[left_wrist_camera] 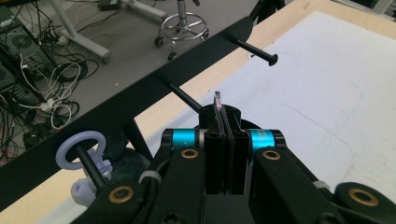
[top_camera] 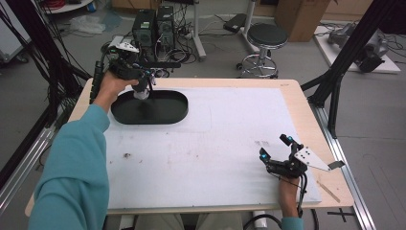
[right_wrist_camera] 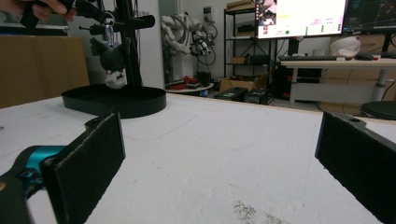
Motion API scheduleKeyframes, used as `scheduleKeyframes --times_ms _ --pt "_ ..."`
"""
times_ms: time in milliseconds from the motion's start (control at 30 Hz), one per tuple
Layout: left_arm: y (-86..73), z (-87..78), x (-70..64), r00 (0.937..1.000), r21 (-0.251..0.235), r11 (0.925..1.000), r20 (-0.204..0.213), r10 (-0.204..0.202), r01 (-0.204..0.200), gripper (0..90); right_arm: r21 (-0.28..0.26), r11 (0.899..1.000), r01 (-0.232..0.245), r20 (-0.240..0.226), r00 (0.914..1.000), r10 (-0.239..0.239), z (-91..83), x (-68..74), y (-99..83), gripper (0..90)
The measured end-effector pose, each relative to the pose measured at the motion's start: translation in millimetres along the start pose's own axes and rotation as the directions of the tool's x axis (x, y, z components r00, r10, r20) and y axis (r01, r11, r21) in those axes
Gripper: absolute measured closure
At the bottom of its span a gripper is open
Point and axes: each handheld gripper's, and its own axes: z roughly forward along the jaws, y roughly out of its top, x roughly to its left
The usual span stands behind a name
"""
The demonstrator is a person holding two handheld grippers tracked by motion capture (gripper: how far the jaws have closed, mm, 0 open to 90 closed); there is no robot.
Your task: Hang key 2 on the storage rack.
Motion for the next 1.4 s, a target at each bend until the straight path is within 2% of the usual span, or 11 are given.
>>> scheduleKeyframes --times_ms 600,967,1400 --pt "-3.0 3.2 8.7 0.9996 -0.013 0.9997 0.019 -0.019 0.019 88.2 -0.004 1.000 0.005 0.002 1.0000 -0.005 0.2 -0.5 0.1 0.7" --pt "-1.6 6.1 8.4 0.9998 -0.024 0.9995 -0.007 -0.021 0.020 88.1 -0.002 1.000 0.003 0.004 1.0000 -0.003 -0.1 -0.4 0.0 0.7" --pt "-1.9 9.4 11.1 0.9996 -0.029 0.9993 -0.014 -0.026 0.026 88.1 0.000 1.000 0.000 0.004 1.0000 0.000 -0.3 -0.3 0.1 0.7"
